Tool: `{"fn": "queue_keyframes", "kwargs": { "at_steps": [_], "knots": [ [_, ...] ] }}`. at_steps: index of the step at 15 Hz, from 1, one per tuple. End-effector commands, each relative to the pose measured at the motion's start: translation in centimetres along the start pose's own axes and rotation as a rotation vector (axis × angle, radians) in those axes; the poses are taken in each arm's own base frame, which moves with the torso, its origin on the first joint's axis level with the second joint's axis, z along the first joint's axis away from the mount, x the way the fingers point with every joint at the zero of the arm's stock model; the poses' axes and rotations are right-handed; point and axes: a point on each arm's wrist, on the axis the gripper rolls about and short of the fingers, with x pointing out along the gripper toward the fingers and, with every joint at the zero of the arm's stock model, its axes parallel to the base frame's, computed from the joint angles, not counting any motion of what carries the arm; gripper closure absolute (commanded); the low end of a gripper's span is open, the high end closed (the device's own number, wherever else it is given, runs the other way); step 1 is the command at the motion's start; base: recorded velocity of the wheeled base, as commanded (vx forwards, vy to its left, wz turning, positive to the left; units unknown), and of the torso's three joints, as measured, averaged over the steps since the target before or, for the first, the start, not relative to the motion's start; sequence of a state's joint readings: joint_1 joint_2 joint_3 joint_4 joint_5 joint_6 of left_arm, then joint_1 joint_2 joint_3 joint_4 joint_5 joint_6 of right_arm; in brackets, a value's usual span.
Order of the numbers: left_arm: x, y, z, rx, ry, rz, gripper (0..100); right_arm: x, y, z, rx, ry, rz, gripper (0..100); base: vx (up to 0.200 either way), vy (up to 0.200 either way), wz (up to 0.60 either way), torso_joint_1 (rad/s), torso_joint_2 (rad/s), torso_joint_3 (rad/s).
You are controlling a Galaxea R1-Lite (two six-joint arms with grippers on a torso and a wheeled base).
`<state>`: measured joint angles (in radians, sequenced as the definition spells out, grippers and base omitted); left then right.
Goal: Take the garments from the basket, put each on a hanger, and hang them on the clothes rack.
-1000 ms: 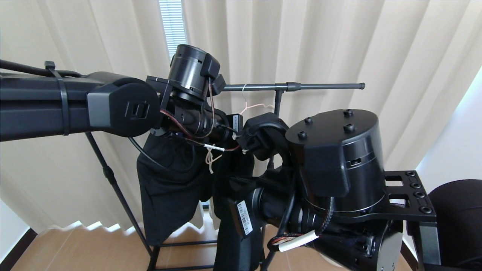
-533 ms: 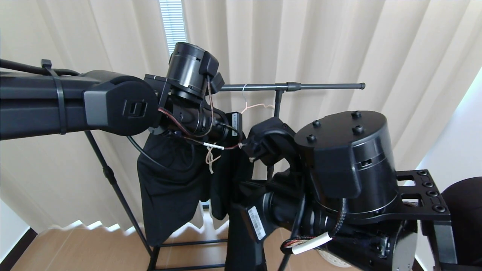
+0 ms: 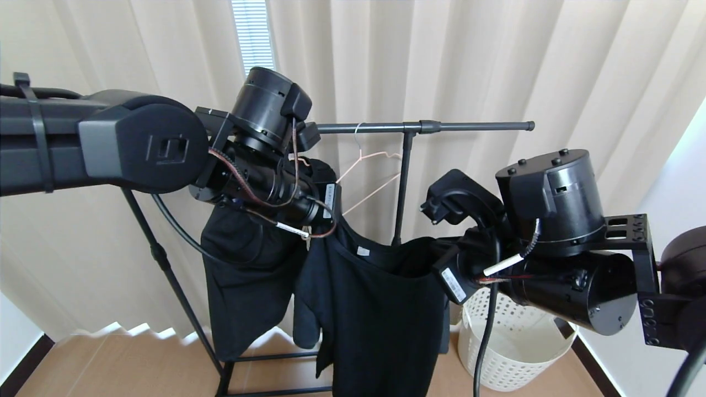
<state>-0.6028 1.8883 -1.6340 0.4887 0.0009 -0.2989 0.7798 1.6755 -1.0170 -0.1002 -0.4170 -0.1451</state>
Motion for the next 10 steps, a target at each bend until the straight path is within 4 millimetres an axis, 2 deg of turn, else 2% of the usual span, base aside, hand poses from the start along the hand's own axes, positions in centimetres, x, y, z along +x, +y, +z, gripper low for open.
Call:
{"fn": "queue_keyframes", "kwargs": {
  "at_steps": [1,4,5,8,10],
  "knots": [
    [-1.0,0.2,-0.9,0.026,0.040,0.021,100,3.3,-1.6,0.2,0.060,-0.014,-0.065,100,0.000,0.000,0.00,0.000,0.00,0.000],
    [-0.9,0.0,-3.0,0.068,0.112,0.024,100,5.2,-1.7,1.3,0.144,-0.072,-0.085,100,0.000,0.000,0.00,0.000,0.00,0.000],
    [-0.7,-0.3,-4.4,0.086,0.156,0.019,100,5.9,-1.6,2.2,0.224,-0.098,-0.085,100,0.000,0.000,0.00,0.000,0.00,0.000],
    [-0.2,-2.4,-7.0,0.140,0.222,-0.021,100,7.1,-1.1,3.1,0.338,-0.123,-0.074,100,0.000,0.000,0.00,0.000,0.00,0.000],
    [0.1,-4.6,-8.3,0.145,0.224,-0.073,100,7.5,-0.5,3.7,0.405,-0.162,-0.033,100,0.000,0.000,0.00,0.000,0.00,0.000]
  ]
}}
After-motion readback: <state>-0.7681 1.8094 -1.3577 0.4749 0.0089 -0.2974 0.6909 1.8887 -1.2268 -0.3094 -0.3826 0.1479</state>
